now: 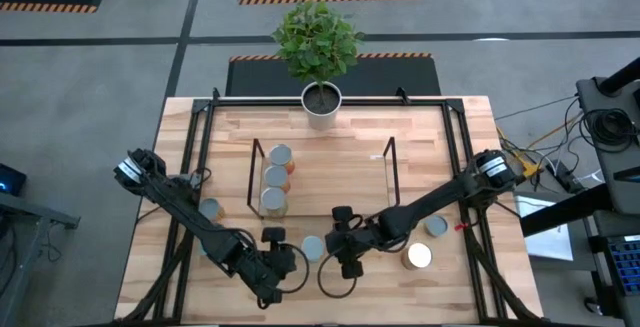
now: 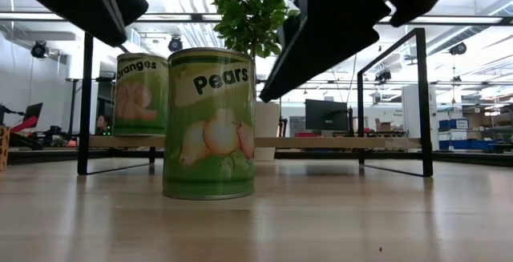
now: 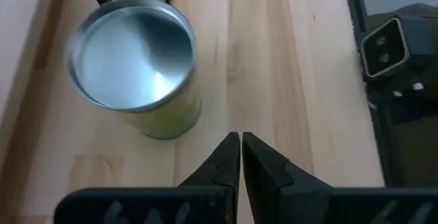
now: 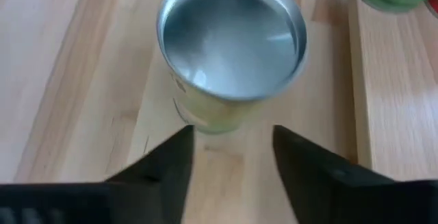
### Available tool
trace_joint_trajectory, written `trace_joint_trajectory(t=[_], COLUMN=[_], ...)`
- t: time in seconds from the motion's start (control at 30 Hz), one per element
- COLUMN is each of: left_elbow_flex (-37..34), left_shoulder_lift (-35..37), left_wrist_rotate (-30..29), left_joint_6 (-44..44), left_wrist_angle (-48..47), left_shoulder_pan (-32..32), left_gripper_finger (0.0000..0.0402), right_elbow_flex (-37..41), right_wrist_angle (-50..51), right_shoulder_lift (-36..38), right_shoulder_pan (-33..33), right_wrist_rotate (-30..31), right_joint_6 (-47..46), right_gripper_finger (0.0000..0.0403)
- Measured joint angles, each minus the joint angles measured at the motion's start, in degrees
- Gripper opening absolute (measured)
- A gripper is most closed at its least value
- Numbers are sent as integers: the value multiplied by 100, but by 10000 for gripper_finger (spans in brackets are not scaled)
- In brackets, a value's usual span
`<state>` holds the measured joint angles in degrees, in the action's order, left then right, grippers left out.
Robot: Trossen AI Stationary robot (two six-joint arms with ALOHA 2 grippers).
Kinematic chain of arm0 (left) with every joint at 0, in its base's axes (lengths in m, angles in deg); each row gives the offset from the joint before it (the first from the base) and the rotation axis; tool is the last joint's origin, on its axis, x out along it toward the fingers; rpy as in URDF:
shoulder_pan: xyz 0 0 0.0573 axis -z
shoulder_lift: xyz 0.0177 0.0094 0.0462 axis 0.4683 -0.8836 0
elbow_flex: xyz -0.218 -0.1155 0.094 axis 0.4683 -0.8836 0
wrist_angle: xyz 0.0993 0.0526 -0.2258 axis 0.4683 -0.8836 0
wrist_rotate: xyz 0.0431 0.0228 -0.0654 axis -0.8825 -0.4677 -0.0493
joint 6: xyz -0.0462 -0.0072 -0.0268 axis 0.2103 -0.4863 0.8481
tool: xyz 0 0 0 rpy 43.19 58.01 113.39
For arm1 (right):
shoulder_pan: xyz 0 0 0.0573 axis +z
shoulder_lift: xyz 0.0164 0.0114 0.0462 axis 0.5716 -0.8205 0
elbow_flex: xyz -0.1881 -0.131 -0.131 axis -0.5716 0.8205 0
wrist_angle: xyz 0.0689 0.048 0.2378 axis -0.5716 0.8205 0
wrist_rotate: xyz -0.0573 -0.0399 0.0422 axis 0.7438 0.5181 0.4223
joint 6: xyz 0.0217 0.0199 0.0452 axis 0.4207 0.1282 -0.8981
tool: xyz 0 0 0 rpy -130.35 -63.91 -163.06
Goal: Pick and place cans onto a shelf
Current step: Put the canned pears on the shelf
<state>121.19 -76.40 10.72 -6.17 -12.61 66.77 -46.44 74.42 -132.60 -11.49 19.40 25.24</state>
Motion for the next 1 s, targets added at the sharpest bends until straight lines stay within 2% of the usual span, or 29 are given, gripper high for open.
trace_joint_trajectory(t=[0.23,0.4,0.57,0.87,1.0], left_elbow_flex=[0,0,0,0,0], left_shoulder_lift=[0,-4,-7,-7,-7], left_wrist_rotate=[-240,-394,-640,-705,-912], left_joint_6=[4,3,-1,-1,-1], left_wrist_angle=[-105,-140,-207,-248,-248], left_shoulder_pan=[0,-4,-4,-9,-11], left_gripper_finger=[0,0,0,0,0], right_elbow_flex=[4,6,13,68,125], right_wrist_angle=[-546,-792,-1127,-1400,-1562], right_shoulder_lift=[-195,-226,-228,-228,-228], right_shoulder_pan=[-13,-15,-17,-43,-44], right_wrist_rotate=[13,-5,-8,-7,-11], right_joint_6=[277,372,441,421,365], right_gripper_finger=[311,354,355,325,313])
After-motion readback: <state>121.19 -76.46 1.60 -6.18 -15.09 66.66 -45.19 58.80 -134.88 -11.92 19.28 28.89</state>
